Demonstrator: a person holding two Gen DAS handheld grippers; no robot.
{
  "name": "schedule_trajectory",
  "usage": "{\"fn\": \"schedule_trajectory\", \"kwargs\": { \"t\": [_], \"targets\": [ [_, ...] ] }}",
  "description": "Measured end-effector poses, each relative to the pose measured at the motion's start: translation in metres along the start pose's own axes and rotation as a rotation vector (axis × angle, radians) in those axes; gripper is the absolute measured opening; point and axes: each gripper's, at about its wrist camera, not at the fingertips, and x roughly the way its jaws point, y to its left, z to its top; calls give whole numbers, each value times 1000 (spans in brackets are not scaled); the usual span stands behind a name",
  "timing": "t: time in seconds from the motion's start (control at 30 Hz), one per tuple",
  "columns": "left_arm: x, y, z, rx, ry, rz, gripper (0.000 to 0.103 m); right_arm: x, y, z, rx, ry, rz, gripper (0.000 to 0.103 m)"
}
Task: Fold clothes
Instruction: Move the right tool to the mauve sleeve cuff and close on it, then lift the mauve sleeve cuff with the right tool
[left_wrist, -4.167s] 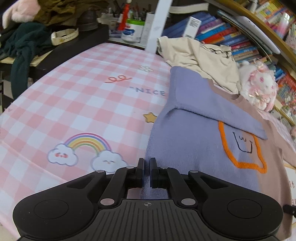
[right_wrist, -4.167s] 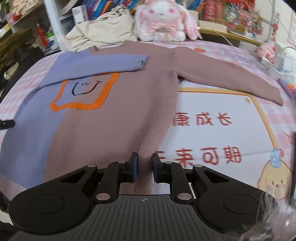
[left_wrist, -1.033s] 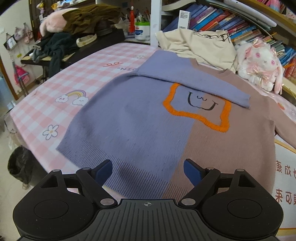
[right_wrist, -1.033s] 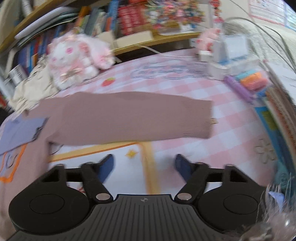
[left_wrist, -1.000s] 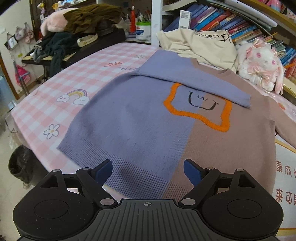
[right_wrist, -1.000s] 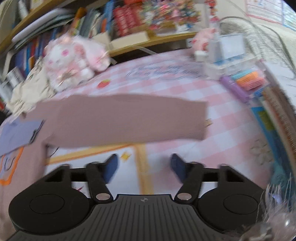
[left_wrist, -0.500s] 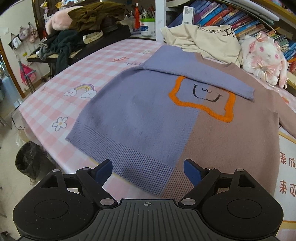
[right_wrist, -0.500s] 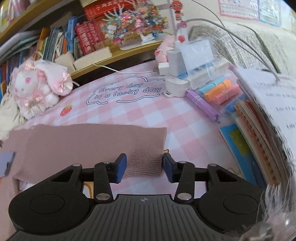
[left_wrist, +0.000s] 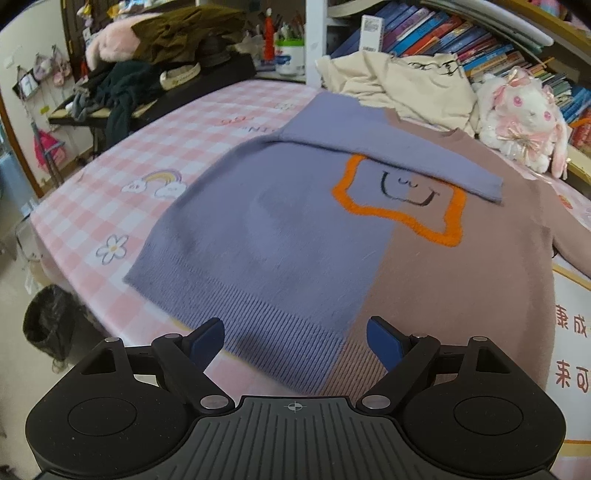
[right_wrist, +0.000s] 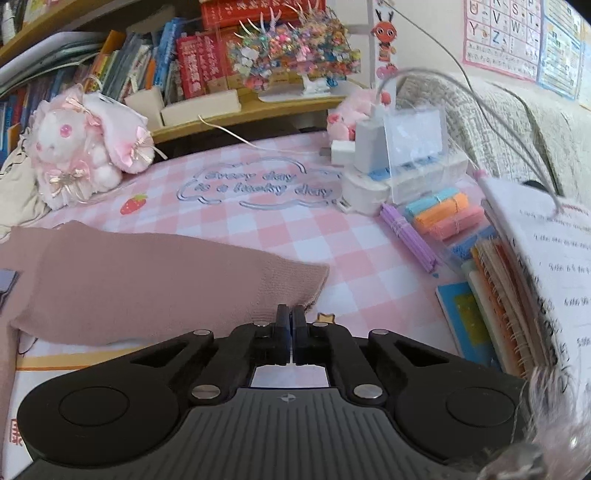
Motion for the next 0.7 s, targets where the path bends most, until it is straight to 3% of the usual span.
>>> {"fn": "schedule_trajectory", "kwargs": {
  "t": [0.37, 0.6, 0.7],
  "targets": [
    [1, 2, 4, 17, -40, -29, 87, -13, 21, 9, -4, -27, 41, 2],
    [0, 3, 3, 12, -45, -32, 87, -6, 11, 7, 26, 14, 8, 3],
    [-1, 2, 2, 11, -47, -30, 87, 0, 4, 4, 40, 48, -2, 14]
  ]
}}
